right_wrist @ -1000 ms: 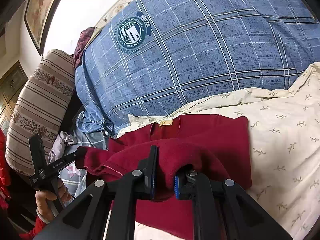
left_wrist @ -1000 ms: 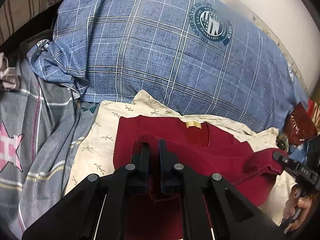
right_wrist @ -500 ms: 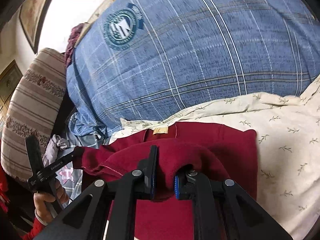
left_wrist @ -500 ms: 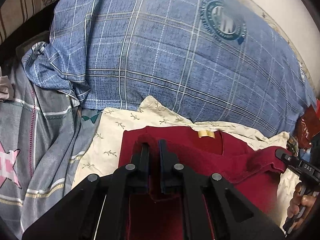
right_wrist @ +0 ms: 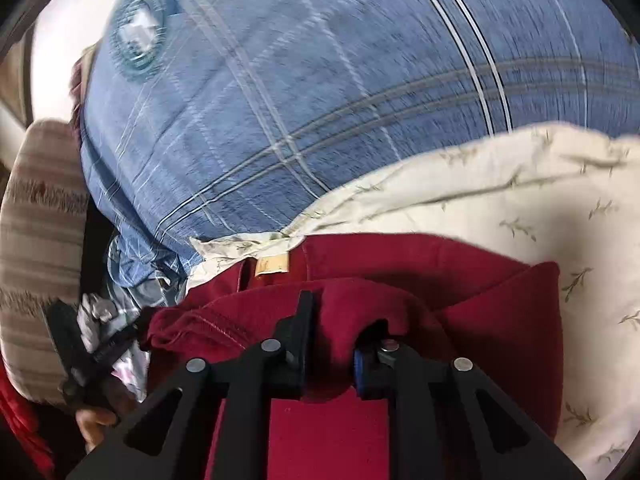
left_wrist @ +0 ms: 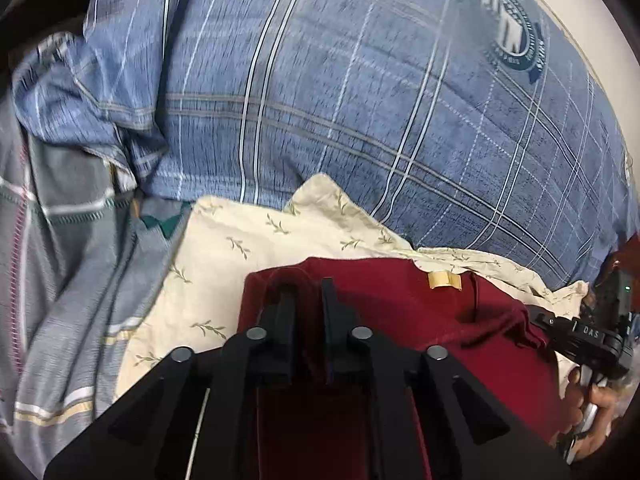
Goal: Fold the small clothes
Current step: 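Open both grippers to release the hem on the collar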
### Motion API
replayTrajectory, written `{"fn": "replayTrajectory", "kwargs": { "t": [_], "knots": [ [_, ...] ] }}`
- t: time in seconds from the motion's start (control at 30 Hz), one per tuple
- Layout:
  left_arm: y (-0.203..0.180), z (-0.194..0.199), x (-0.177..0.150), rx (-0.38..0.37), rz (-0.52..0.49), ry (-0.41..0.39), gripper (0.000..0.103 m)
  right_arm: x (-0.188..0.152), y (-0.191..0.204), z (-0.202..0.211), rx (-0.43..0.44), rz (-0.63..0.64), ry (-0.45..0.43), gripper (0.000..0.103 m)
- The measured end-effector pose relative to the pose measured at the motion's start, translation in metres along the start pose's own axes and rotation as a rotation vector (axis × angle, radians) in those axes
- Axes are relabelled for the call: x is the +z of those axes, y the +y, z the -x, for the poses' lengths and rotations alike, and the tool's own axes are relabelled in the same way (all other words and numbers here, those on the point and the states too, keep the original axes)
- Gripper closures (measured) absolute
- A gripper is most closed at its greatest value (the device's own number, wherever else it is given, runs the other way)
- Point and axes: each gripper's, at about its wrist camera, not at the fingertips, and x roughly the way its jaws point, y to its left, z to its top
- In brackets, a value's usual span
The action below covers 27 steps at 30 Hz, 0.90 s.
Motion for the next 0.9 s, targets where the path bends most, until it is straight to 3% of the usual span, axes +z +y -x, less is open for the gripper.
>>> {"fn": "replayTrajectory", "kwargs": {
  "t": [0.07, 0.13, 0.17, 0.2, 0.23, 0.27, 0.33, 0.43, 0.57, 0.67, 0.8, 0.83, 0.87, 0.9],
  "knots": [
    [0.002, 0.004, 0.002, -0.033, 0.011, 0.007, 0.085, 0.004, -0.005, 0.012, 0.059, -0.038, -0.011, 0.083],
    [0.0, 0.014, 0.004, -0.073, 0.013, -0.011, 0.07, 0.004, -0.004, 0.034, 0.129, -0.044, -0.056, 0.077],
    [-0.003, 0.019, 0.005, -0.088, 0.008, -0.024, 0.064, 0.003, -0.002, 0.042, 0.137, -0.034, -0.065, 0.064],
    [-0.006, 0.023, 0.005, -0.09, 0.001, -0.037, 0.045, 0.002, 0.003, 0.05, 0.117, -0.014, -0.084, 0.051],
    [-0.008, 0.028, 0.005, -0.082, -0.006, -0.057, 0.029, -0.001, 0.008, 0.064, 0.048, 0.02, -0.137, 0.03],
    [-0.01, 0.033, 0.004, -0.049, -0.016, -0.094, 0.025, -0.001, 0.009, 0.072, 0.012, 0.039, -0.17, 0.029],
    [-0.011, 0.036, 0.003, -0.011, -0.033, -0.119, 0.025, -0.001, 0.009, 0.08, -0.009, 0.042, -0.166, 0.029],
    [-0.002, 0.031, 0.003, -0.031, 0.002, -0.076, 0.025, -0.01, 0.021, 0.083, 0.004, 0.082, -0.162, 0.032],
    [0.0, 0.021, -0.001, -0.016, 0.01, -0.051, 0.025, -0.025, 0.056, 0.047, -0.06, 0.249, -0.08, 0.044],
    [-0.004, 0.002, -0.01, 0.006, -0.023, 0.0, 0.025, -0.02, 0.063, 0.01, -0.16, 0.292, -0.032, 0.047],
    [0.0, -0.029, -0.02, 0.094, -0.057, 0.092, 0.025, 0.011, 0.022, -0.023, -0.318, 0.186, -0.042, 0.053],
    [0.002, -0.033, -0.022, 0.102, -0.057, 0.105, 0.025, 0.018, -0.003, -0.03, -0.322, 0.082, -0.014, 0.068],
    [0.005, -0.037, -0.024, 0.099, -0.05, 0.114, 0.025, 0.021, -0.02, -0.029, -0.274, 0.005, -0.012, 0.075],
    [0.008, -0.038, -0.025, 0.094, -0.036, 0.122, 0.025, 0.022, -0.026, -0.022, -0.234, -0.026, -0.026, 0.075]
  ]
}}
